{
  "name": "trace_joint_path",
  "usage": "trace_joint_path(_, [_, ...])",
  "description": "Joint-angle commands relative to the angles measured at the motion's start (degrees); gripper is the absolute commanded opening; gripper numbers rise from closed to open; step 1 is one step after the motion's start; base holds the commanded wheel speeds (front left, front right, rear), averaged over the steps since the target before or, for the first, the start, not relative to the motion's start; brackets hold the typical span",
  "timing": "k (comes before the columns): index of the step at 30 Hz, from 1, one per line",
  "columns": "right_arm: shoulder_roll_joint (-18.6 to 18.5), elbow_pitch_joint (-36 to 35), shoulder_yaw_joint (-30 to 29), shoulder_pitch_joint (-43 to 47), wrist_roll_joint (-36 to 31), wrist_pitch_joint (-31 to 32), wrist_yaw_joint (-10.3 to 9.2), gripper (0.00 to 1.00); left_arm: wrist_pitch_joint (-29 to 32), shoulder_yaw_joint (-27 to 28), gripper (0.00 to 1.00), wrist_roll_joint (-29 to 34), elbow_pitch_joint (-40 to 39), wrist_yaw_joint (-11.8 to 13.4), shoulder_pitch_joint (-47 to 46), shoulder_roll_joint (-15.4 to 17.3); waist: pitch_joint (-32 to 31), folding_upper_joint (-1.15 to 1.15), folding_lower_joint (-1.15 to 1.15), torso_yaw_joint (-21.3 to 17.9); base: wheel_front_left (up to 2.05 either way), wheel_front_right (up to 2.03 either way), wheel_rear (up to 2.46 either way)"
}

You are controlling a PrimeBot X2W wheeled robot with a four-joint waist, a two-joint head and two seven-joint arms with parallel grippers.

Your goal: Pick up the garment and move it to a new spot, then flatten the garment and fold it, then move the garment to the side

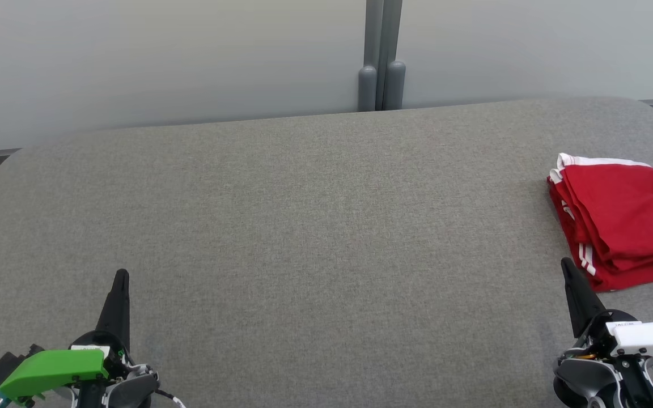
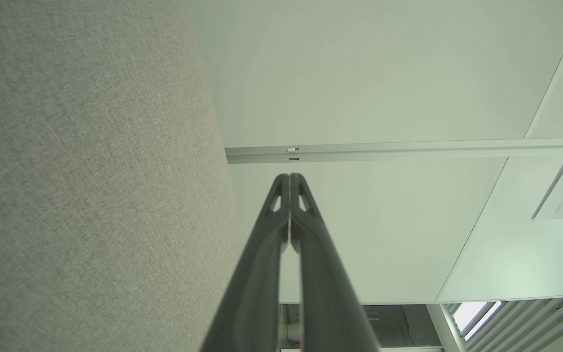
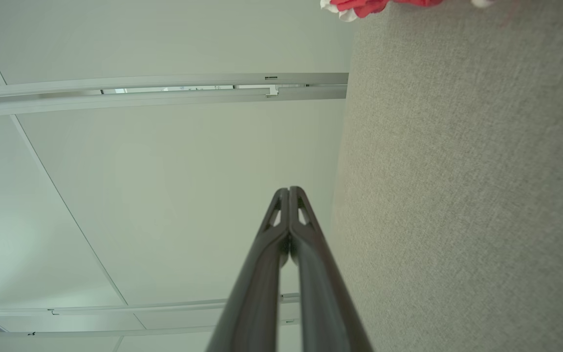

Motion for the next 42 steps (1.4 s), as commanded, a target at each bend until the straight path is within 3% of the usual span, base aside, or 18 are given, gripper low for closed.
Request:
trace_joint_path(1, [0.0,0.1,-0.2,-0.3,-0.2,0.2,0.04,0.00,0.1,0.2,0.00,0.0,-0.1,-0.2,-0.8,0.0,0.0,0.00,0.00,0.0,0.00,0.00,0.00])
trace_joint_path(42, [0.2,0.1,-0.6,-0.4,-0.6,0.6,0.04,0.00,0.2,0.3,0.00,0.2,-0.1,-0.2,-0.8,-0.1,0.0,0.00,0.00,0.0,0.00,0.00,0.00])
